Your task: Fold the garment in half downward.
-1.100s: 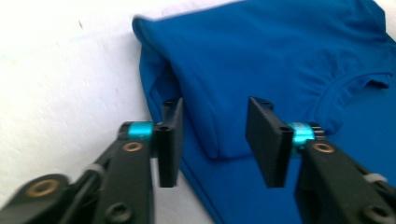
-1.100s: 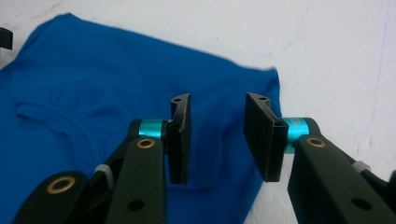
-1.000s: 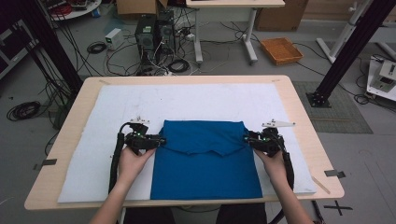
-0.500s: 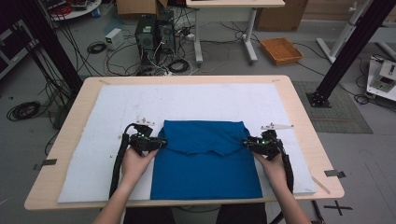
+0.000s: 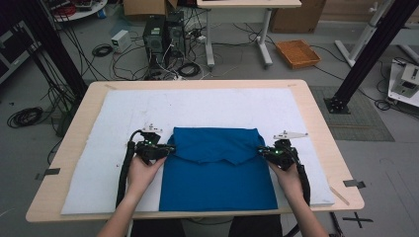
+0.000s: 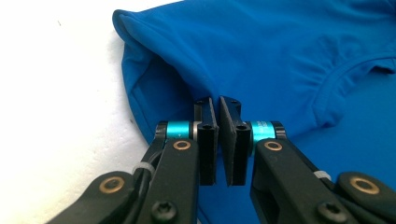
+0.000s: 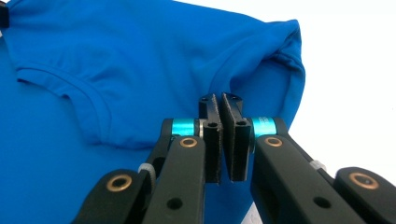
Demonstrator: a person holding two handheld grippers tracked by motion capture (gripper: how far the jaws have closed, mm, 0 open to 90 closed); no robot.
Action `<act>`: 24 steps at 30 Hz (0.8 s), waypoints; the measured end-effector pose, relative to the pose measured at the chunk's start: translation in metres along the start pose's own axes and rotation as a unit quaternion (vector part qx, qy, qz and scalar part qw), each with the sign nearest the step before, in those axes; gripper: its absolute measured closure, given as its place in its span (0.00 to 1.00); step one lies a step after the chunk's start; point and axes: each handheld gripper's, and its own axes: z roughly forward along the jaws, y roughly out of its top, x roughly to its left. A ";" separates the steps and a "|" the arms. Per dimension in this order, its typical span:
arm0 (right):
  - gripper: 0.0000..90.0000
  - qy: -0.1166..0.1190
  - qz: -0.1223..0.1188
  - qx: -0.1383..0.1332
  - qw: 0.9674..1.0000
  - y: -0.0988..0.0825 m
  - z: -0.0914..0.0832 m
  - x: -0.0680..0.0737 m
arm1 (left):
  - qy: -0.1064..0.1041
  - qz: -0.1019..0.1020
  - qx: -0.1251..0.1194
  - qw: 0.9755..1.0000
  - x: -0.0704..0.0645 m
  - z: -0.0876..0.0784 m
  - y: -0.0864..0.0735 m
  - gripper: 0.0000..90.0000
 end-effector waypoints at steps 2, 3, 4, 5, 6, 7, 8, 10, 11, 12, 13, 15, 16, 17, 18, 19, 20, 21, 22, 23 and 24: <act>0.98 -0.001 -0.001 -0.003 1.000 0.000 -0.002 0.000 | -0.004 -0.002 -0.005 1.000 -0.001 -0.002 0.001 0.95; 0.98 0.001 0.000 -0.004 1.000 0.000 -0.003 0.000 | -0.005 -0.002 -0.008 1.000 -0.001 -0.003 0.001 0.95; 0.98 0.000 0.000 -0.007 1.000 0.000 -0.003 -0.001 | -0.006 0.001 -0.009 1.000 -0.001 -0.005 0.001 0.95; 0.98 0.002 0.000 -0.008 1.000 0.001 -0.004 -0.001 | -0.006 -0.003 -0.014 1.000 -0.002 -0.006 0.002 0.95; 0.99 0.002 0.000 -0.011 1.000 0.001 -0.005 -0.001 | -0.008 0.000 -0.013 1.000 -0.001 -0.007 0.002 0.95; 0.99 0.003 0.001 -0.013 1.000 0.001 -0.006 0.000 | -0.009 -0.001 -0.014 1.000 -0.002 -0.008 0.003 0.95; 0.99 0.005 0.001 -0.015 1.000 0.001 -0.008 0.000 | -0.010 0.001 -0.015 1.000 -0.003 -0.010 0.003 0.95; 1.00 0.007 -0.001 -0.017 1.000 0.002 -0.010 0.001 | -0.012 0.003 -0.015 1.000 -0.004 -0.011 0.003 0.95; 1.00 0.008 -0.001 -0.018 1.000 0.002 -0.011 0.002 | -0.015 0.003 -0.016 1.000 -0.005 -0.012 0.003 0.95; 1.00 0.009 -0.001 -0.018 1.000 0.002 -0.012 0.002 | -0.016 0.004 -0.015 1.000 -0.006 -0.013 0.003 0.95; 1.00 0.011 -0.001 -0.017 1.000 0.002 -0.013 0.003 | -0.020 0.005 -0.016 1.000 -0.007 -0.014 0.003 0.95; 1.00 0.014 0.000 -0.019 1.000 0.001 -0.016 0.003 | -0.025 0.006 -0.016 1.000 -0.009 -0.016 0.003 0.95; 1.00 0.015 -0.001 -0.021 1.000 0.000 -0.018 0.003 | -0.027 0.003 -0.019 0.999 -0.011 -0.017 0.002 0.95; 1.00 0.016 0.001 -0.021 1.000 0.000 -0.020 0.003 | -0.030 0.004 -0.018 0.999 -0.012 -0.019 0.002 0.95; 1.00 0.018 0.001 -0.022 1.000 -0.001 -0.022 0.003 | -0.032 0.005 -0.017 0.999 -0.013 -0.020 0.002 0.95; 1.00 0.018 0.001 -0.023 1.000 -0.001 -0.024 0.003 | -0.035 0.006 -0.017 0.999 -0.014 -0.021 0.002 0.95; 1.00 0.020 0.001 -0.023 1.000 -0.002 -0.026 0.003 | -0.038 0.005 -0.018 0.999 -0.015 -0.022 0.001 0.95; 1.00 0.022 0.002 -0.024 0.999 -0.003 -0.029 0.003 | -0.041 0.008 -0.018 0.999 -0.016 -0.024 0.001 0.95; 1.00 0.024 0.003 -0.026 0.999 -0.004 -0.031 0.003 | -0.046 0.007 -0.020 0.999 -0.018 -0.026 0.000 0.95; 1.00 0.027 0.003 -0.027 0.999 -0.005 -0.034 0.004 | -0.048 0.009 -0.020 0.999 -0.019 -0.027 0.000 0.95; 1.00 0.029 0.001 -0.028 0.999 -0.005 -0.036 0.005 | -0.048 0.009 -0.020 0.999 -0.021 -0.029 -0.001 0.95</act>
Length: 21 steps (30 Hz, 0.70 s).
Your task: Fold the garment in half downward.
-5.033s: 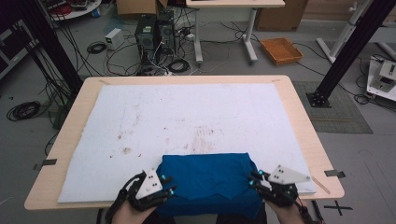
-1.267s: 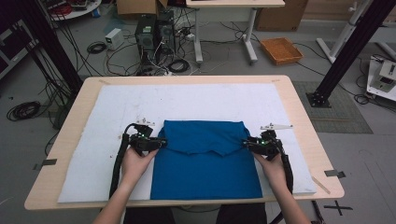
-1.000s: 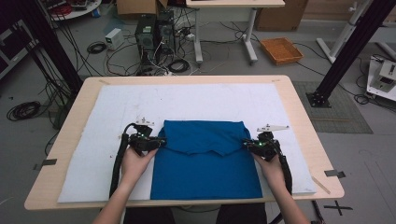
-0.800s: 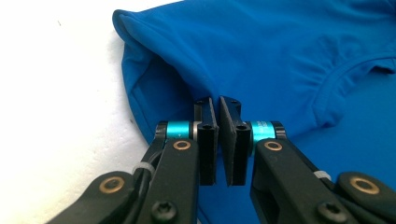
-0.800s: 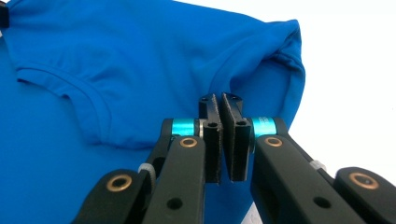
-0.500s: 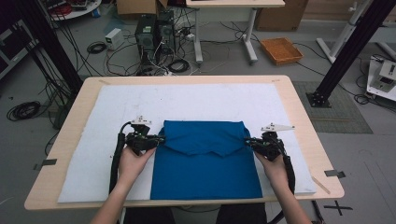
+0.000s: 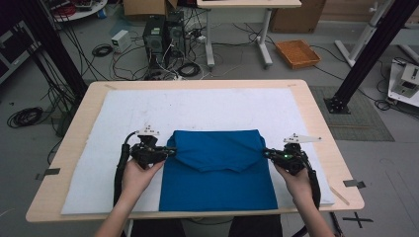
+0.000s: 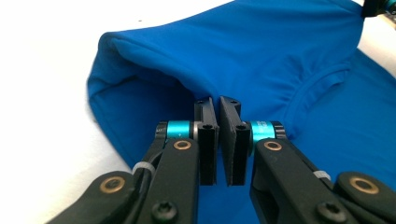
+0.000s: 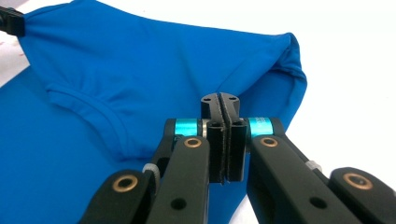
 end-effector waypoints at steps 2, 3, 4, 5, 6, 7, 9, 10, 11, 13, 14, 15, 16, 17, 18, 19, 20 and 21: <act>1.00 0.005 -0.001 -0.002 1.000 -0.002 -0.005 0.002 | -0.002 0.004 0.000 1.000 -0.003 -0.003 -0.001 0.95; 1.00 0.008 -0.001 -0.004 1.000 -0.002 -0.007 0.003 | -0.004 0.006 0.001 1.000 -0.005 -0.004 -0.002 0.95; 1.00 0.010 -0.001 -0.006 1.000 -0.003 -0.010 0.004 | -0.006 0.007 0.003 1.000 -0.007 -0.006 -0.003 0.95; 1.00 0.011 0.000 -0.005 1.000 -0.004 -0.012 0.005 | -0.010 0.008 0.004 1.000 -0.009 -0.008 -0.004 0.95; 1.00 0.013 0.000 -0.005 1.000 -0.005 -0.014 0.006 | -0.014 0.009 0.004 1.000 -0.011 -0.010 -0.005 0.95; 1.00 0.014 -0.001 -0.004 1.000 -0.006 -0.016 0.008 | -0.018 0.007 0.003 1.000 -0.014 -0.011 -0.006 0.95; 1.00 0.017 -0.001 -0.004 1.000 -0.009 -0.021 0.010 | -0.027 0.007 0.004 1.000 -0.019 -0.016 -0.010 0.95; 1.00 0.019 -0.004 -0.006 1.000 -0.011 -0.023 0.011 | -0.031 0.007 0.004 0.999 -0.022 -0.019 -0.012 0.95; 1.00 0.021 -0.001 -0.004 1.000 -0.012 -0.026 0.013 | -0.035 0.007 0.005 0.999 -0.024 -0.021 -0.014 0.95; 1.00 0.024 -0.002 -0.006 1.000 -0.015 -0.032 0.017 | -0.042 0.008 0.009 0.999 -0.028 -0.026 -0.018 0.95; 1.00 0.027 -0.003 -0.007 1.000 -0.017 -0.034 0.019 | -0.045 0.008 0.009 0.999 -0.030 -0.029 -0.021 0.95; 1.00 0.030 -0.005 -0.007 1.000 -0.020 -0.037 0.021 | -0.050 0.007 0.008 0.999 -0.032 -0.031 -0.023 0.95; 1.00 0.031 -0.006 -0.006 0.999 -0.022 -0.040 0.023 | -0.054 0.007 0.009 0.998 -0.034 -0.033 -0.025 0.95; 1.00 0.032 -0.008 -0.005 0.999 -0.024 -0.042 0.025 | -0.058 0.004 0.008 0.998 -0.035 -0.035 -0.027 0.95; 1.00 0.033 -0.010 -0.005 0.999 -0.027 -0.045 0.028 | -0.062 0.005 0.008 0.998 -0.036 -0.038 -0.029 0.95; 1.00 0.035 -0.011 -0.005 0.999 -0.029 -0.047 0.030 | -0.067 0.003 0.008 0.998 -0.038 -0.040 -0.031 0.95; 1.00 0.037 -0.013 -0.003 0.999 -0.031 -0.050 0.033 | -0.071 0.003 0.008 0.997 -0.039 -0.042 -0.033 0.95; 1.00 0.037 -0.016 -0.003 0.999 -0.033 -0.053 0.036 | -0.078 -0.001 0.007 0.997 -0.040 -0.044 -0.036 0.95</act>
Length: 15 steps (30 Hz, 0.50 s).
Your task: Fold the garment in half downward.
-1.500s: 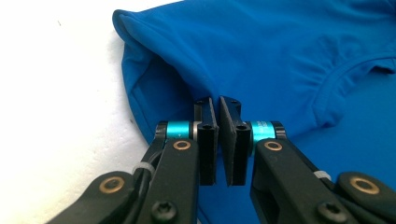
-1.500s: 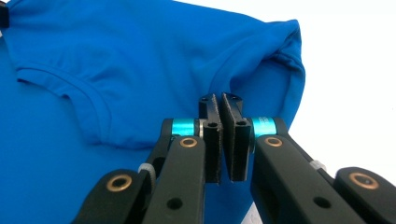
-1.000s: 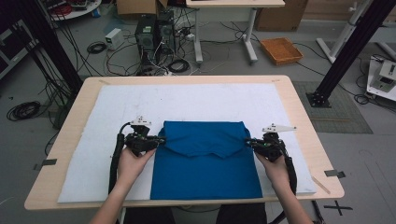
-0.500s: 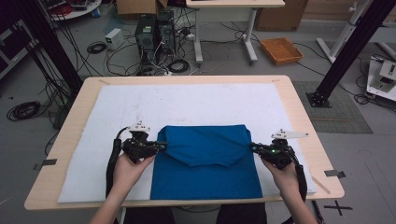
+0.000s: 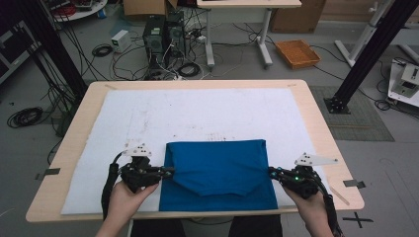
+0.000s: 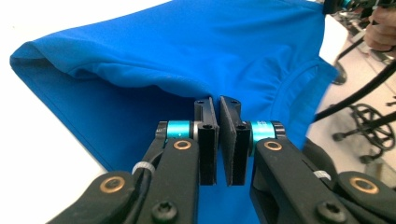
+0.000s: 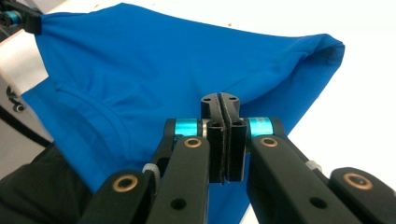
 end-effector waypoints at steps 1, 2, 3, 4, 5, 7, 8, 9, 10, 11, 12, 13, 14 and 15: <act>1.00 0.000 0.000 0.002 1.000 -0.002 -0.003 0.003 | -0.003 -0.001 0.001 1.000 -0.001 -0.001 -0.002 0.95; 1.00 0.001 -0.003 0.002 1.000 -0.004 -0.005 0.005 | -0.006 0.000 0.002 1.000 -0.003 -0.003 -0.005 0.95; 1.00 0.002 -0.003 0.004 1.000 -0.007 -0.007 0.007 | -0.009 -0.001 0.002 1.000 -0.004 -0.003 -0.007 0.95; 1.00 0.002 -0.004 0.004 1.000 -0.009 -0.009 0.008 | -0.015 -0.004 0.003 1.000 -0.005 -0.004 -0.010 0.95; 1.00 0.001 -0.002 0.004 1.000 -0.012 -0.011 0.010 | -0.017 -0.006 0.003 1.000 -0.006 -0.005 -0.012 0.95; 1.00 0.002 -0.003 0.006 1.000 -0.017 -0.014 0.012 | -0.013 -0.002 0.007 1.000 -0.008 -0.006 -0.016 0.95; 1.00 0.002 -0.002 0.008 1.000 -0.019 -0.014 0.013 | -0.011 -0.002 0.009 1.000 -0.008 -0.006 -0.018 0.95; 1.00 0.001 -0.003 0.010 1.000 -0.022 -0.015 0.014 | -0.010 -0.004 0.011 1.000 -0.009 -0.006 -0.020 0.95; 1.00 0.000 -0.003 0.011 1.000 -0.025 -0.016 0.015 | -0.009 -0.003 0.015 1.000 -0.009 -0.006 -0.021 0.95; 1.00 -0.001 -0.003 0.014 1.000 -0.027 -0.016 0.016 | -0.007 0.000 0.017 1.000 -0.010 -0.006 -0.023 0.95; 1.00 -0.002 -0.006 0.015 1.000 -0.030 -0.016 0.017 | -0.004 0.000 0.019 1.000 -0.011 -0.005 -0.025 0.95; 1.00 -0.006 -0.010 0.019 1.000 -0.032 -0.016 0.018 | -0.003 0.003 0.021 1.000 -0.011 -0.005 -0.026 0.95; 1.00 -0.010 -0.012 0.022 1.000 -0.034 -0.015 0.019 | -0.002 0.002 0.023 1.000 -0.011 -0.004 -0.028 0.95; 1.00 -0.010 -0.012 0.024 1.000 -0.036 -0.014 0.019 | -0.002 0.001 0.024 1.000 -0.011 -0.003 -0.029 0.95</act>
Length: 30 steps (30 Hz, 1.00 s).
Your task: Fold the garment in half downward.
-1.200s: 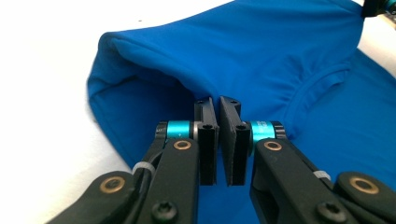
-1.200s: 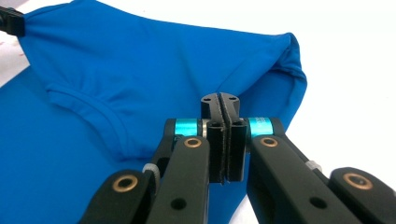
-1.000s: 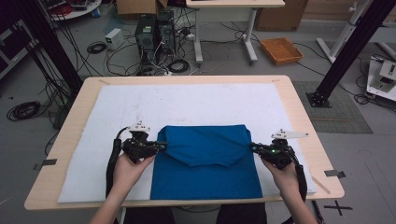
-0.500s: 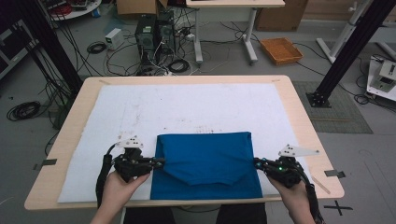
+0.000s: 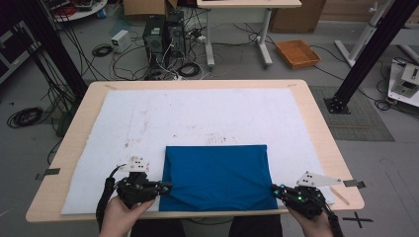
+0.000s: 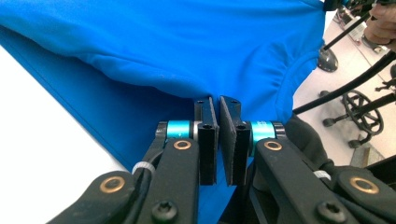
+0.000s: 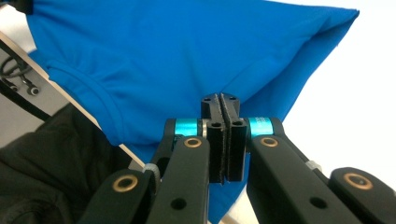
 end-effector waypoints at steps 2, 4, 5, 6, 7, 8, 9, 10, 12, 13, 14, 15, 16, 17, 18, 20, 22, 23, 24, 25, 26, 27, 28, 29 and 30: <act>1.00 0.000 0.001 0.006 1.000 -0.003 0.003 0.001 | 0.001 -0.004 0.003 1.000 0.001 0.002 -0.003 0.95; 1.00 -0.002 -0.001 0.010 1.000 -0.004 0.004 0.002 | 0.001 -0.007 0.008 1.000 0.002 0.004 -0.007 0.95; 1.00 -0.002 -0.006 0.011 1.000 -0.004 0.005 0.002 | 0.003 -0.006 0.011 1.000 0.003 0.005 -0.009 0.95; 1.00 -0.004 -0.006 0.012 1.000 -0.004 0.005 0.003 | 0.005 -0.005 0.013 1.000 0.004 0.005 -0.010 0.95; 1.00 -0.005 -0.010 0.014 1.000 -0.004 0.006 0.003 | 0.009 -0.004 0.014 1.000 0.004 0.006 -0.011 0.94; 0.99 -0.006 -0.014 0.015 1.000 -0.003 0.007 0.003 | 0.019 -0.004 0.014 1.000 0.005 0.007 -0.012 0.91; 0.96 -0.006 -0.015 0.014 1.000 -0.004 0.007 0.003 | 0.028 -0.002 0.015 1.000 0.005 0.006 -0.012 0.84; 0.93 -0.007 -0.015 0.013 1.000 -0.003 0.006 0.003 | 0.038 -0.002 0.010 0.999 0.005 0.006 -0.012 0.80; 0.85 -0.013 -0.014 0.006 1.000 0.000 0.005 0.001 | 0.059 0.006 0.001 0.998 0.007 0.004 -0.009 0.70; 0.84 -0.017 -0.012 -0.002 1.000 0.002 0.004 -0.002 | 0.066 0.009 -0.006 0.998 0.009 0.002 -0.006 0.67; 0.84 -0.024 -0.010 -0.008 1.000 0.006 0.002 -0.004 | 0.078 0.009 -0.017 0.997 0.011 0.002 -0.003 0.65; 0.83 -0.031 -0.013 -0.018 0.999 0.010 0.002 -0.008 | 0.093 0.014 -0.023 0.995 0.013 0.001 0.001 0.63; 0.82 -0.039 -0.012 -0.026 0.999 0.014 0.001 -0.012 | 0.105 0.016 -0.033 0.994 0.016 0.000 0.005 0.61; 0.81 -0.043 -0.009 -0.032 0.999 0.019 0.001 -0.016 | 0.117 0.018 -0.043 0.992 0.019 0.000 0.010 0.60; 0.80 -0.048 -0.006 -0.040 0.998 0.025 0.003 -0.021 | 0.129 0.023 -0.050 0.990 0.023 0.000 0.015 0.58; 0.80 -0.063 -0.005 -0.054 0.997 0.035 0.008 -0.031 | 0.141 0.020 -0.067 0.987 0.032 0.003 0.024 0.58; 0.78 -0.068 0.009 -0.059 0.996 0.046 0.016 -0.044 | 0.156 0.017 -0.079 0.984 0.043 0.008 0.032 0.56; 0.77 -0.072 0.014 -0.057 0.996 0.051 0.022 -0.051 | 0.159 0.012 -0.083 0.984 0.048 0.011 0.037 0.56; 0.76 -0.073 0.019 -0.055 0.996 0.056 0.029 -0.058 | 0.164 0.013 -0.084 0.983 0.052 0.014 0.040 0.56; 0.76 -0.073 0.028 -0.055 0.995 0.060 0.034 -0.063 | 0.170 0.008 -0.086 0.982 0.060 0.019 0.044 0.56; 0.76 -0.079 0.035 -0.053 0.995 0.065 0.042 -0.070 | 0.173 0.003 -0.087 0.981 0.066 0.023 0.047 0.56; 0.76 -0.077 0.042 -0.052 0.995 0.069 0.049 -0.075 | 0.179 0.000 -0.081 0.981 0.071 0.027 0.050 0.56; 0.75 -0.077 0.049 -0.051 0.994 0.072 0.055 -0.079 | 0.183 -0.002 -0.082 0.980 0.075 0.031 0.052 0.56; 0.75 -0.083 0.049 -0.050 0.994 0.075 0.061 -0.082 | 0.186 -0.004 -0.083 0.979 0.079 0.035 0.054 0.56; 0.75 -0.085 0.052 -0.046 0.994 0.077 0.068 -0.084 | 0.190 -0.006 -0.083 0.978 0.083 0.038 0.056 0.56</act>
